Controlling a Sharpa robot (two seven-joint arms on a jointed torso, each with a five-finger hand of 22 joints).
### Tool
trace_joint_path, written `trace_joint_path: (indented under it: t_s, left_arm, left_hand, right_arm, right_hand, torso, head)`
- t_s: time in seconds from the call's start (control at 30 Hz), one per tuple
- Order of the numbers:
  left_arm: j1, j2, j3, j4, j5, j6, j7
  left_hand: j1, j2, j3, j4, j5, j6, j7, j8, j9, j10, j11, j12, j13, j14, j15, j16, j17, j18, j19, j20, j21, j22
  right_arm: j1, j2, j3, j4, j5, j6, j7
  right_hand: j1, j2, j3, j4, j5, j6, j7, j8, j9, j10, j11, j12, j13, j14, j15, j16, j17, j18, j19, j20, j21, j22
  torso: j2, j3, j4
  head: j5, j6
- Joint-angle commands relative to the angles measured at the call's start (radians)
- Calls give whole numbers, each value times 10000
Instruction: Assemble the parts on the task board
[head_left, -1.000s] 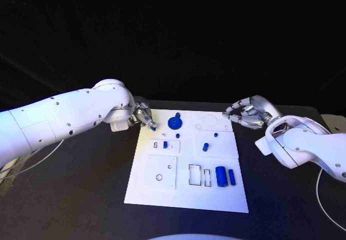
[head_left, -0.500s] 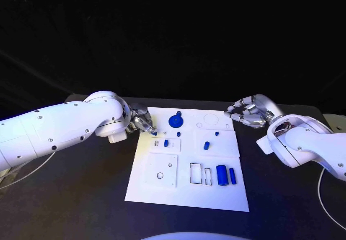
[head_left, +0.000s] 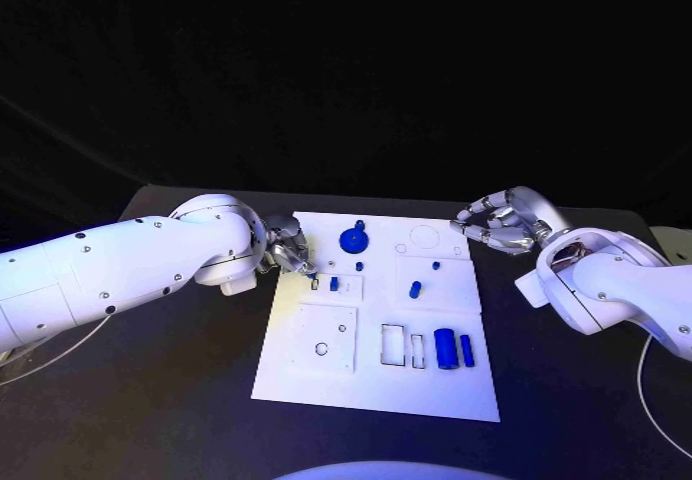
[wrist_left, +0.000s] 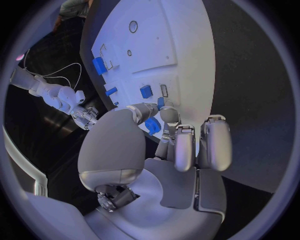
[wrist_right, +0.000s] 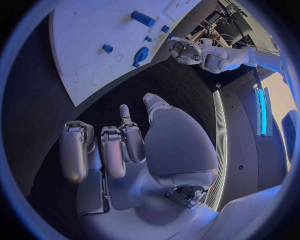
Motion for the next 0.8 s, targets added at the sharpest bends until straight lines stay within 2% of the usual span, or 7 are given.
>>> trace_joint_path:
  t_s: [0.03,0.1,0.3,0.8]
  left_arm:
    - [-19,55,2,32,-335,235,101]
    - [-25,69,1,23,-363,372,88]
    - [-32,115,0,-51,-481,824,35]
    - [-34,371,-29,-265,-558,1337,-19]
  left_hand:
    - [-62,20,1812,-1819,91,164,-69,59,137,105,-16,79,65,912,-77,53,2030,-75,105,-12,50,25]
    - [-62,20,1812,-1819,91,164,-69,59,137,105,-16,79,65,912,-77,53,2030,-75,105,-12,50,25]
    - [-71,0,1818,-1831,134,182,-77,63,139,135,-24,111,109,916,-83,62,2044,-76,106,-15,53,29]
    - [-91,-38,1821,-1850,210,211,-87,70,143,186,-34,165,185,923,-91,79,2071,-78,110,-20,61,41]
  right_arm:
    - [-6,3,0,9,-117,18,86]
    - [-6,1,0,11,-117,18,84]
    - [-6,-9,0,14,-119,12,78]
    - [-6,3,0,8,-119,14,76]
  right_hand:
    - [-74,-14,71,11,45,-17,-43,40,10,-34,-64,-45,1354,888,-68,-60,2043,101,293,-68,-32,1607]
    - [-74,-14,71,11,45,-17,-43,40,10,-34,-64,-45,1354,888,-68,-60,2043,101,293,-68,-32,1607]
    - [-74,-14,71,11,45,-17,-43,40,10,-34,-64,-45,1354,888,-68,-60,2043,101,293,-68,-32,1607]
    - [-74,-14,71,11,45,-17,-43,40,10,-34,-64,-45,1354,888,-68,-60,2043,101,293,-68,-32,1607]
  torso:
    - [7,9,-5]
    - [3,17,-6]
    - [1,10,-7]
    - [-3,6,-3]
  head:
    - [-10,-34]
    - [-20,-43]
    - [-28,-73]
    - [-37,-90]
